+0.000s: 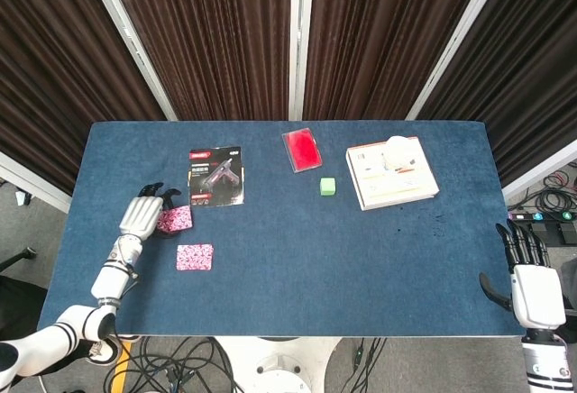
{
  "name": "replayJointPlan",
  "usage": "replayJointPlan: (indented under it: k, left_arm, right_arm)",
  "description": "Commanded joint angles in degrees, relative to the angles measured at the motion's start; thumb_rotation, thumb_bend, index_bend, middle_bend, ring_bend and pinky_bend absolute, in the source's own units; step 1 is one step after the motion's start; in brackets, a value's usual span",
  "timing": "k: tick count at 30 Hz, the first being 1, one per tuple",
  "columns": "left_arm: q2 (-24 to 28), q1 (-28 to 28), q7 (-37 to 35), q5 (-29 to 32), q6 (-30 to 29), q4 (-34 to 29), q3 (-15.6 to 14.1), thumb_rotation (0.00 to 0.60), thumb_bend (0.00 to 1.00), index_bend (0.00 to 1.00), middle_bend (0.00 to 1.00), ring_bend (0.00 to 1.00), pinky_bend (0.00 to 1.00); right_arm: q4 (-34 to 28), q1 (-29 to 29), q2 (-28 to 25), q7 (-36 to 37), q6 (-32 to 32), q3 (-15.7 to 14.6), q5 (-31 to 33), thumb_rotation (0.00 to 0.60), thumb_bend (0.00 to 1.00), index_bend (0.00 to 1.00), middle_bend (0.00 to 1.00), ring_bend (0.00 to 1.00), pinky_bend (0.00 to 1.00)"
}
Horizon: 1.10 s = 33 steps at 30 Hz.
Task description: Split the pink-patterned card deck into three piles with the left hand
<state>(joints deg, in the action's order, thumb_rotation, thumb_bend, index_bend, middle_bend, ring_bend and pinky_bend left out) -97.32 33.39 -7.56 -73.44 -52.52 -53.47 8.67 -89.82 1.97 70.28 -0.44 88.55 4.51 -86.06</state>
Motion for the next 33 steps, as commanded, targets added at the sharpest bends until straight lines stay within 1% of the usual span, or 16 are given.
replayJointPlan:
  k: [1,3,8,13,16,20,23,25,29,33]
  left_arm:
    - [-0.7,0.2,-1.4,-1.0,-0.2,1.4,-0.4,0.600,0.16,0.23,0.41,0.08,0.10]
    - [-0.9,0.2,-2.5,-1.5,-0.2,2.1,-0.7,0.600,0.15,0.23,0.37,0.08,0.10]
    - [-1.1,0.2,-3.9,-2.3,0.0,3.2,-1.2,0.600,0.13,0.23,0.32,0.08,0.10]
    - [-0.3,0.2,-4.3,-2.6,-0.6,1.8,-1.1,0.600,0.13,0.23,0.31,0.08,0.10]
    - [1.7,-0.2,-4.0,-3.2,-2.0,-2.5,-1.1,0.600,0.13,0.23,0.31,0.08,0.10]
    - [6.5,-1.3,-2.2,-3.8,-3.3,-13.2,-1.9,0.600,0.13,0.23,0.32,0.08,0.10]
    - [9.0,-2.3,1.5,-3.7,-3.5,-19.5,-3.4,0.600,0.13,0.23,0.34,0.08,0.10]
    - [9.8,-2.9,4.5,-3.5,-3.6,-22.6,-4.5,0.600,0.13,0.23,0.35,0.08,0.10]
    - [9.3,-4.1,8.1,-2.0,-4.2,-24.8,-5.6,0.600,0.13,0.23,0.35,0.08,0.10]
    - [8.0,-4.8,9.7,-0.9,-4.8,-24.2,-5.8,0.600,0.13,0.23,0.35,0.08,0.10]
  right_arm:
    - [0.0,0.0,0.0,0.1,0.0,0.0,0.0,0.600,0.23,0.00,0.00,0.00,0.00]
    - [0.0,0.0,0.0,0.1,0.0,-0.1,-0.2,0.600,0.23,0.00,0.00,0.00,0.00]
    - [0.0,0.0,0.0,0.2,0.0,0.0,-0.1,0.600,0.23,0.00,0.00,0.00,0.00]
    - [0.2,-0.1,-0.1,0.5,0.1,0.0,0.0,0.600,0.23,0.00,0.00,0.00,0.00]
    - [0.4,0.0,0.0,0.7,-0.1,0.1,0.1,0.600,0.23,0.00,0.00,0.00,0.00]
    - [0.6,0.1,0.1,1.0,-0.3,0.1,0.1,0.600,0.23,0.00,0.00,0.00,0.00]
    - [0.5,0.1,0.0,1.2,-0.4,0.1,0.0,0.600,0.23,0.00,0.00,0.00,0.00]
    - [0.4,0.2,-0.1,1.1,-0.3,0.1,-0.1,0.600,0.23,0.00,0.00,0.00,0.00]
    - [0.3,0.3,0.0,0.9,-0.6,0.0,0.0,0.600,0.23,0.00,0.00,0.00,0.00]
    - [0.6,0.3,0.2,1.0,-1.0,0.0,0.3,0.600,0.23,0.00,0.00,0.00,0.00]
